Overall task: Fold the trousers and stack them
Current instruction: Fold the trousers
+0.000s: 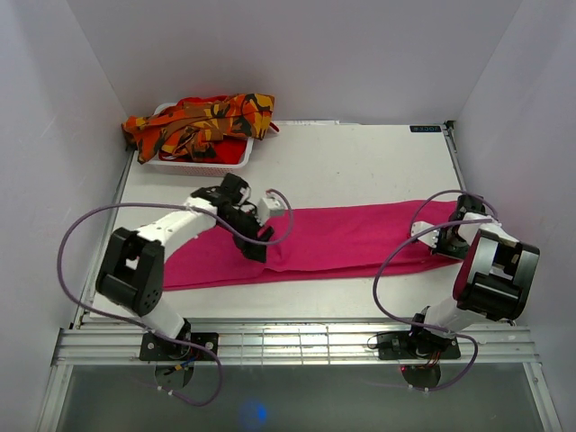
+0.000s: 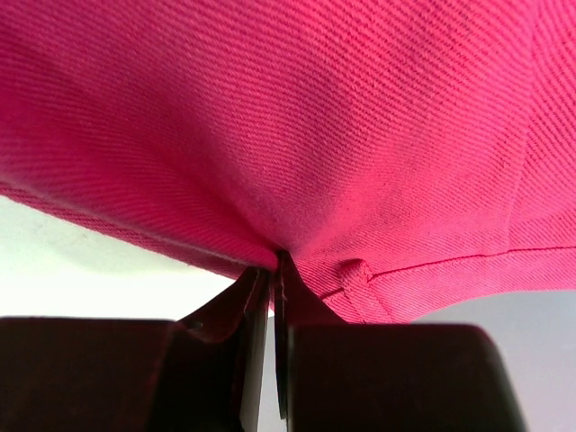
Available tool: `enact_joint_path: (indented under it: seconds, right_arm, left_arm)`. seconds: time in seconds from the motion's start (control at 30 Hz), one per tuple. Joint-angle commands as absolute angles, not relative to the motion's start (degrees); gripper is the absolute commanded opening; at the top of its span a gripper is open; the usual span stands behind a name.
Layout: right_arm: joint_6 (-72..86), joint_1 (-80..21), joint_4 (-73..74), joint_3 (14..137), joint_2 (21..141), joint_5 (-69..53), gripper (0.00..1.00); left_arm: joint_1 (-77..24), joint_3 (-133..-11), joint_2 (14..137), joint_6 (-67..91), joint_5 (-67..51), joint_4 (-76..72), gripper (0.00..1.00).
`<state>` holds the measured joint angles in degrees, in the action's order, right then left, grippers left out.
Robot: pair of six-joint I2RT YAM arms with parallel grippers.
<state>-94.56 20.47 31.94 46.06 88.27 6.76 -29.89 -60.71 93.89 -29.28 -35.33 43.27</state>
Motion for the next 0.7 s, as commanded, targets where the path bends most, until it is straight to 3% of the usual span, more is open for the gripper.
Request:
enact_joint_path:
  seconds: [0.0,0.17,0.33,0.53,0.67]
  right_arm:
    - [-92.20,19.61,32.17,42.90,86.22,6.77,0.08]
    - [-88.78,17.49,32.26,40.08,84.20,6.24,0.08]
    - [-85.00,15.03,33.13,40.25,83.58,5.54,0.08]
    - [-87.71,16.43,30.76,40.69,84.11,8.79,0.08]
    - [-92.01,19.86,29.53,40.96,84.81,10.89,0.08]
  left_arm:
    - [-18.74,-61.17,84.66,-28.39,-33.14,48.07,0.73]
    - [-5.49,-55.65,81.65,-29.88,-27.43,48.61,0.71]
    - [6.31,-48.79,86.99,-30.67,-22.96,45.36,0.54]
    - [18.44,-49.30,98.95,-31.72,-14.51,38.67,0.33]
    - [26.35,-53.52,104.58,-33.66,-11.17,37.62,0.27]
